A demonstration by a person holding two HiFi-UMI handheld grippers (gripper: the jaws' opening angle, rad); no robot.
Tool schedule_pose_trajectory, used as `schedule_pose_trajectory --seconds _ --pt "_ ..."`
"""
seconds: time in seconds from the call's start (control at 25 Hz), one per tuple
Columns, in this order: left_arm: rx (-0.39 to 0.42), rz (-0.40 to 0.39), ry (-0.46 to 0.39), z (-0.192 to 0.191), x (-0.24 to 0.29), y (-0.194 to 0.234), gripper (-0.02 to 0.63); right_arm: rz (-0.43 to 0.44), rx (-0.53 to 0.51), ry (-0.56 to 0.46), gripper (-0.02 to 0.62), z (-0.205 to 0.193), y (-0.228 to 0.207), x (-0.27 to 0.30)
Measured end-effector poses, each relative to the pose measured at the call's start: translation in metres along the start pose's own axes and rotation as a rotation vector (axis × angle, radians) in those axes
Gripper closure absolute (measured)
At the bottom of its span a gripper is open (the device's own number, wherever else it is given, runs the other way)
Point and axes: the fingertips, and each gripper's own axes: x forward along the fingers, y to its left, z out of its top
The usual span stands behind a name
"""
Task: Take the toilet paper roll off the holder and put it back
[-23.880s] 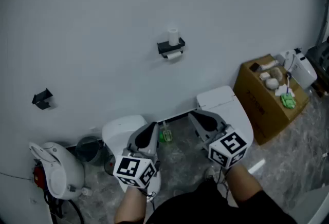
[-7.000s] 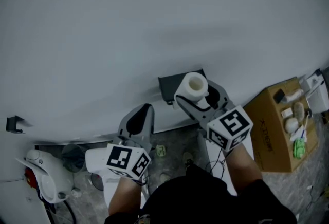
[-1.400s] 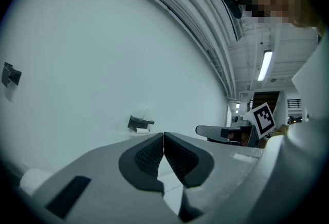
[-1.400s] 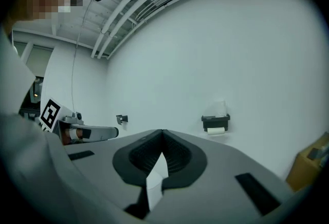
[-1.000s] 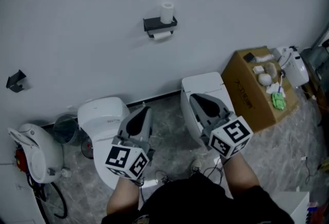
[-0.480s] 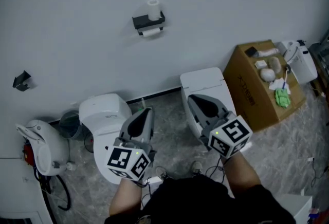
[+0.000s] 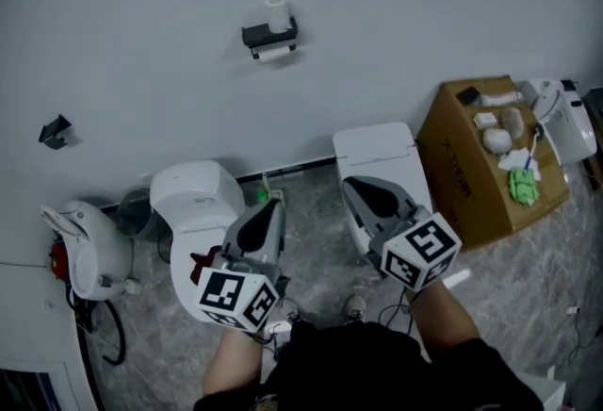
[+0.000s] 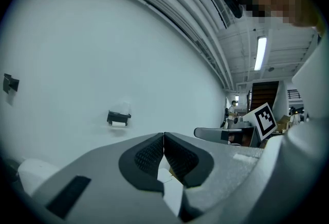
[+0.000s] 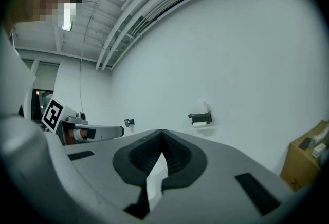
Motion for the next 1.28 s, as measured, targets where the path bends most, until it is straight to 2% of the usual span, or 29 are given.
schedule_pose_trajectory --seconds 0.48,0.8,1.28 --pt "0.012 0.042 -0.035 0.006 -0.019 -0.029 0.601 0.045 -0.031 -0.006 0.597 0.009 0.009 -0.027" --pt "0.036 0.039 -0.045 0.014 -0.025 -0.029 0.601 0.052 -0.039 -0.020 0.598 0.014 0.016 -0.028" --pt "0.028 0.034 -0.038 0.013 -0.021 -0.019 0.601 0.046 -0.038 -0.009 0.597 0.010 0.016 -0.018"
